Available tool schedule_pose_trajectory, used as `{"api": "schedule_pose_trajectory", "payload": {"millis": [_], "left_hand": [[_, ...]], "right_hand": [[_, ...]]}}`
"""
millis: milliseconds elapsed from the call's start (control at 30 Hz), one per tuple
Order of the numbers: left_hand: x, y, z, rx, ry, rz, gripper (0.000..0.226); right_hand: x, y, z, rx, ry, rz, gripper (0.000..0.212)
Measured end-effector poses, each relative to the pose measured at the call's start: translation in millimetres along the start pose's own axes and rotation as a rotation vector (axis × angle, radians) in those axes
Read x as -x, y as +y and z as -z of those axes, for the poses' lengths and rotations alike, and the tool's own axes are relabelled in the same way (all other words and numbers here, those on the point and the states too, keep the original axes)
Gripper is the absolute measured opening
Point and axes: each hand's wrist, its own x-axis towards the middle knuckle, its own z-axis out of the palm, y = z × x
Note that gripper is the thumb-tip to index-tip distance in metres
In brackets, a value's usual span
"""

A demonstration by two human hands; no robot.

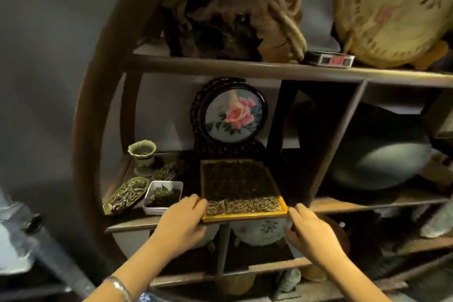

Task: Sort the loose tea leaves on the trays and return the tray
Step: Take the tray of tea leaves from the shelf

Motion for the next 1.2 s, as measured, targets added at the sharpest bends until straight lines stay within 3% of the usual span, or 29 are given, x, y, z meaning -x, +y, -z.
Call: {"api": "schedule_pose_trajectory", "payload": {"millis": [200,333,767,1200], "left_hand": [[-3,17,-14,-0.048,0.064,0.053,0.037],[-6,15,-22,-0.012,0.115,0.068,0.035],[-3,3,-43,0.185,0.204,0.096,0.032],[9,-2,-47,0.189,0.275,-0.001,0.025]], "right_hand": [[-21,16,-19,0.016,0.057,0.137,0.042],[-32,14,-27,0.026,0.099,0.190,0.034],[-25,23,-42,-0.441,0.222,0.121,0.025],[-2,22,-50,-0.495,0.285,0.112,0.024]]}}
